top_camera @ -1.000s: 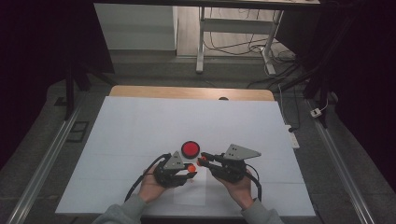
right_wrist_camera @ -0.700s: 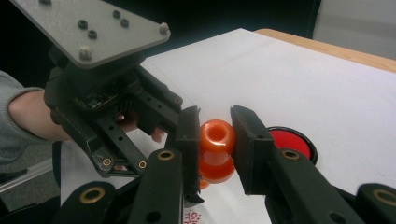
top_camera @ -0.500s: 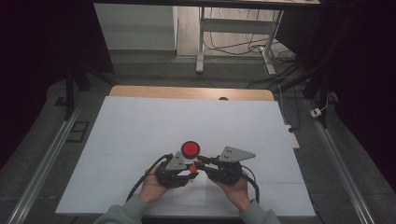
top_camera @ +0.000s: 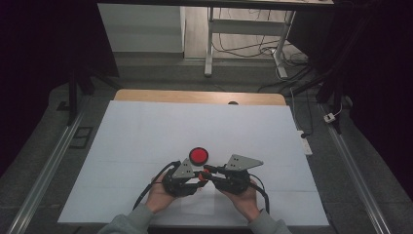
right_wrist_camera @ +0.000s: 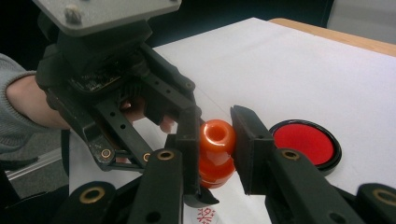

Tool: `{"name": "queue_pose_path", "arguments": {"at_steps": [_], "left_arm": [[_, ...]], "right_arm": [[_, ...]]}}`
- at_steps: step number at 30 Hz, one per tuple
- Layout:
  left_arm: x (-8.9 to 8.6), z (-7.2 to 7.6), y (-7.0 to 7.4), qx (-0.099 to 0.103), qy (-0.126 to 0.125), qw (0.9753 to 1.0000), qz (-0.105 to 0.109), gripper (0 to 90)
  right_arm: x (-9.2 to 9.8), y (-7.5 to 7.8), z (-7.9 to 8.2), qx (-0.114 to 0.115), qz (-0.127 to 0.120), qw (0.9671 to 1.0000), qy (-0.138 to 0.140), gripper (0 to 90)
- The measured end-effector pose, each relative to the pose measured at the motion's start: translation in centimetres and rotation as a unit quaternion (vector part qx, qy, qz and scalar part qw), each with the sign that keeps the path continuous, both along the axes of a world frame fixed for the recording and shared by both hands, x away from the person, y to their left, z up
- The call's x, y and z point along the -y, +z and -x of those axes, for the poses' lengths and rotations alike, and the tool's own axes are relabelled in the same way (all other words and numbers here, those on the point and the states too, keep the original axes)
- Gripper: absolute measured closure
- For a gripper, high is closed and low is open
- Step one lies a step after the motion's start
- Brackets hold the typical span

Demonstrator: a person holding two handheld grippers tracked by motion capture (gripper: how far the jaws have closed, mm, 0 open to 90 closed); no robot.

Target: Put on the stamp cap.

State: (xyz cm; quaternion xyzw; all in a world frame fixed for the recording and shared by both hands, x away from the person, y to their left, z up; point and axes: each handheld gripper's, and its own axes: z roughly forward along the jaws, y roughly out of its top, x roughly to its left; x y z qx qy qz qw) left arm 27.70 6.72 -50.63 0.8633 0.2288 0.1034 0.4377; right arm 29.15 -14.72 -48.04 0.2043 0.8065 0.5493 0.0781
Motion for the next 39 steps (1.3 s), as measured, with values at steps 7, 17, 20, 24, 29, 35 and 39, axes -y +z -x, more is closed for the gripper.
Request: {"name": "queue_pose_path", "arguments": {"at_steps": [7,17,20,24,29,35,39], "left_arm": [[-0.01,-0.01,0.01,0.000,0.000,1.0000,-0.001,64.7],[0.01,0.04,0.09,0.000,0.000,1.0000,0.002,64.7],[0.00,0.07,0.11,0.004,0.001,1.0000,-0.002,64.7],[0.03,0.12,0.19,0.004,0.002,1.0000,-0.002,64.8],[0.09,0.24,0.23,0.007,0.004,1.0000,-0.006,65.0],[0.20,0.44,0.27,0.015,0.006,0.9998,-0.015,65.1],[0.24,0.48,0.33,0.010,0.007,0.9998,-0.018,65.1]], "right_arm": [[-0.05,-0.06,0.01,-0.002,-0.001,1.0000,0.000,72.2],[-0.12,-0.19,-0.02,-0.003,0.000,1.0000,0.004,72.2],[-0.11,-0.19,0.00,-0.005,0.000,1.0000,0.003,72.3],[-0.07,-0.22,-0.06,-0.007,-0.004,1.0000,0.003,72.3],[0.09,-0.37,-0.20,-0.016,-0.014,0.9998,0.005,72.3],[0.16,-0.64,-0.22,-0.024,-0.022,0.9995,0.003,72.5],[0.17,-0.69,-0.19,-0.027,-0.024,0.9993,0.004,72.6]]}}
